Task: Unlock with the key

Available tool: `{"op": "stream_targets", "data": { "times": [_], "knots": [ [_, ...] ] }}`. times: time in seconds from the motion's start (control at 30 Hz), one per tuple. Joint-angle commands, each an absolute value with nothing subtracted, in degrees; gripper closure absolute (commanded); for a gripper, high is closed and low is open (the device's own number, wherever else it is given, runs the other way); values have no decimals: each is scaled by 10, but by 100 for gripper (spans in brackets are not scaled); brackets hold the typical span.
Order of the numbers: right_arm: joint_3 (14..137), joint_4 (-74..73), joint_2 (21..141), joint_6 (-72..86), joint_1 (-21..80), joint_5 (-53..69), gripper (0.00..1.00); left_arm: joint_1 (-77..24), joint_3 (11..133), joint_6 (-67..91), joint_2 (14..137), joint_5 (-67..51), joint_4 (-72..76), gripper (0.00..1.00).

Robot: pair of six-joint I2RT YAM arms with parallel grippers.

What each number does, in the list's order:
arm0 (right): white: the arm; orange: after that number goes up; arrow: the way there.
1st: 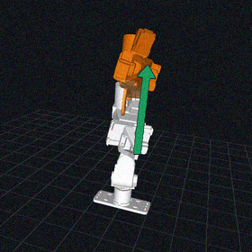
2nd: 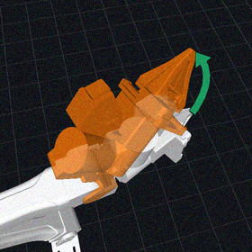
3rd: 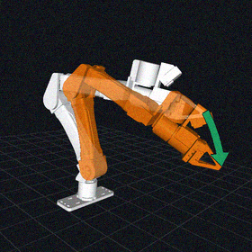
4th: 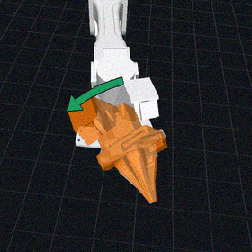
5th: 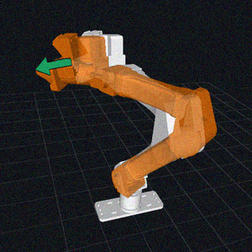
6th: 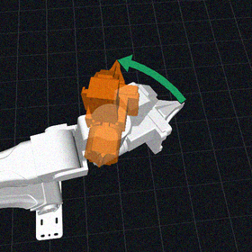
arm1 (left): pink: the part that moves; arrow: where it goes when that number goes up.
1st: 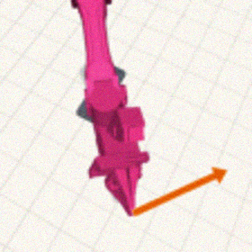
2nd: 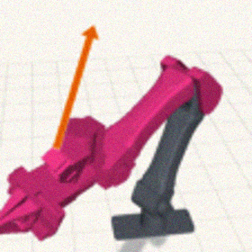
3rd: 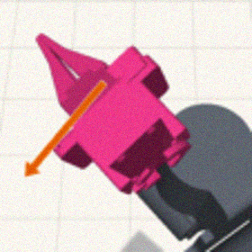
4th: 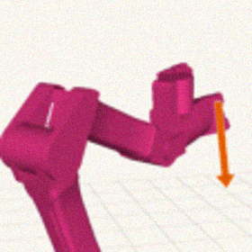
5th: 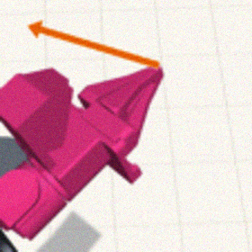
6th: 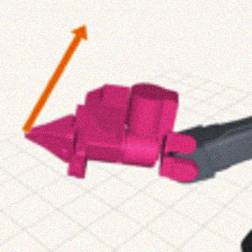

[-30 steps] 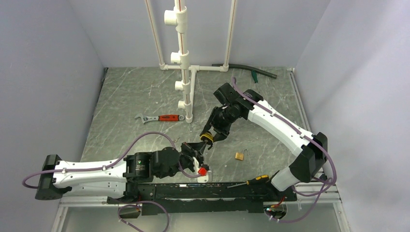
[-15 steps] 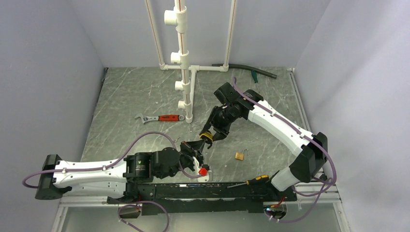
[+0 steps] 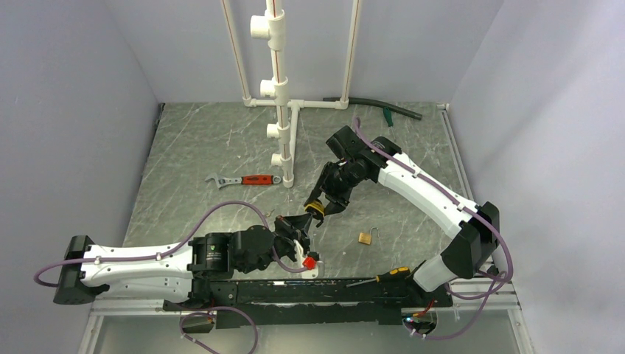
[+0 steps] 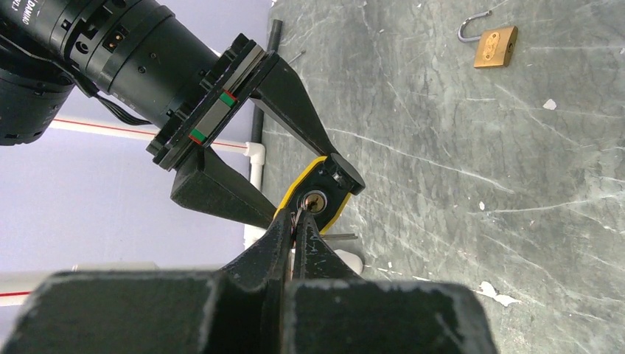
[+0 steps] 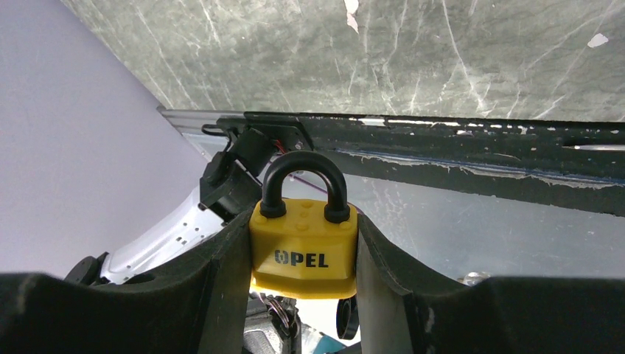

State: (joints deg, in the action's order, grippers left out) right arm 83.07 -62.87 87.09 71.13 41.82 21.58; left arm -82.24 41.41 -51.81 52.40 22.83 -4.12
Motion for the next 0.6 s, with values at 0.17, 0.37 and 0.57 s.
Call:
{"op": "stream_targets", "data": {
  "times": [0.17,0.37,0.57],
  "knots": [
    [839,-623,844,715,420,241,100,-832,415,-524,530,228,-26,100],
    [839,-622,845,715,420,242,100,-837,413,-528,532,237,-27,100],
    [845,-630,846,712,420,236,100,-840,415,-552,541,268,-41,100]
  ]
}}
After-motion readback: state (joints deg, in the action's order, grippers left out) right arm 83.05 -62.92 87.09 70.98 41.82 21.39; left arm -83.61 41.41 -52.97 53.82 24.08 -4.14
